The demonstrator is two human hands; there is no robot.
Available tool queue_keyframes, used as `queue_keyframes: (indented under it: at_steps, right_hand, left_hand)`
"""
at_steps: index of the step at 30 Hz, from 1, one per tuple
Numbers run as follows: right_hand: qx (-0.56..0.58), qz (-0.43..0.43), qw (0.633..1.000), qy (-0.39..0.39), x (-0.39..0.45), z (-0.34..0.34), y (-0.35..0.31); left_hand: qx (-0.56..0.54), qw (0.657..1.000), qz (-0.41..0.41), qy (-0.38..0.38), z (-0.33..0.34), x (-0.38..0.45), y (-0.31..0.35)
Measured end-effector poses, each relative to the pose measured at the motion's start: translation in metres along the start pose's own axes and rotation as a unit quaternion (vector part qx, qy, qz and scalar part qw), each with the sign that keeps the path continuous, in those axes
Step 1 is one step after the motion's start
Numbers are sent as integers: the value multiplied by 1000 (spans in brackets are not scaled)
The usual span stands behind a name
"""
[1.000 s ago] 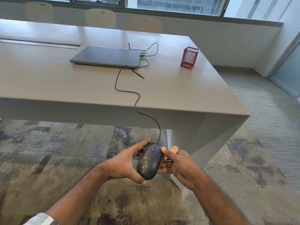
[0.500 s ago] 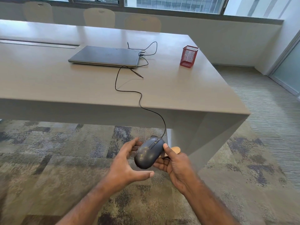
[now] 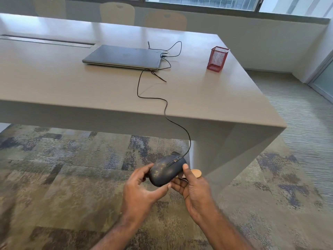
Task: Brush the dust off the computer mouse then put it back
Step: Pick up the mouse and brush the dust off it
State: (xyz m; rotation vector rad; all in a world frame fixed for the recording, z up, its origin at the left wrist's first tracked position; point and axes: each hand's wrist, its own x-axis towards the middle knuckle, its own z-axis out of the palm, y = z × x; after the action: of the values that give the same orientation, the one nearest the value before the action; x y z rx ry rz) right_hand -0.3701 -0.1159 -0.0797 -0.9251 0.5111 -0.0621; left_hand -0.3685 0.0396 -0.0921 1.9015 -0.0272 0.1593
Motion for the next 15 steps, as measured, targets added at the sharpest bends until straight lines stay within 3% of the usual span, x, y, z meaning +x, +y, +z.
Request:
queue_keyframes:
  at_steps: [6, 15]
  right_hand:
    - [-1, 2, 1000, 0, -4, 0, 2]
    - [-47, -25, 999, -12, -7, -7, -3]
  left_hand:
    - [-18, 999, -14, -24, 2, 4, -8]
    - [-37, 999, 26, -25, -5, 21, -9]
